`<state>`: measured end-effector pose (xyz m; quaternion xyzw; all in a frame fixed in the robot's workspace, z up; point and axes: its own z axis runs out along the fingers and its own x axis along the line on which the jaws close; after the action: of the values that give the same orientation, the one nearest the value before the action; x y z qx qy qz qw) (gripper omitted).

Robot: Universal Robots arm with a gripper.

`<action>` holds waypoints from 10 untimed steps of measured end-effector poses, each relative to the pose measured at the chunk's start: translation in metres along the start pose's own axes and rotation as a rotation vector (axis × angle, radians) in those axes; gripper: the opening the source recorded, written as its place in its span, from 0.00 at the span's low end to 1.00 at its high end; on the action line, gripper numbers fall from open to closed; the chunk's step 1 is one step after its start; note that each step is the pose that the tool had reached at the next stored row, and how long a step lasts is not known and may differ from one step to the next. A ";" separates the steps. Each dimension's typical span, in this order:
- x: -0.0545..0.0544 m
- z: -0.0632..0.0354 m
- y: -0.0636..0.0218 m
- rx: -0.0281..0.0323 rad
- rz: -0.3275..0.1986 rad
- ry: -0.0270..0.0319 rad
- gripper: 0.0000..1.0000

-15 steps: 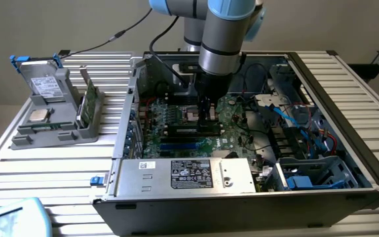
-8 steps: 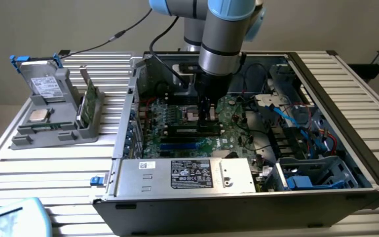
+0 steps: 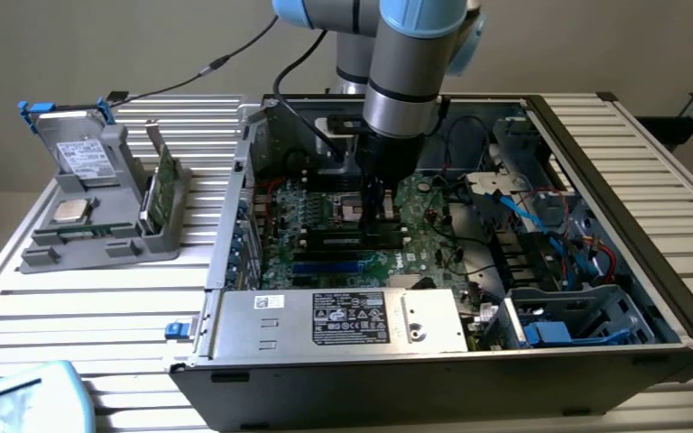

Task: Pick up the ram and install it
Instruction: 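Insert the ram into the slot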

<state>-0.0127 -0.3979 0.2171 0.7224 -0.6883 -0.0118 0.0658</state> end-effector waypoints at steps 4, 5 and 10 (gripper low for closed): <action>0.000 0.0000 0.0000 0.0000 0.000 0.0000 0.40; 0.000 0.0000 -0.0001 0.0000 0.000 0.0001 0.40; 0.000 -0.0012 0.0007 0.0000 0.000 0.0001 0.40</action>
<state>-0.0132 -0.3980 0.2184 0.7224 -0.6882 -0.0117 0.0658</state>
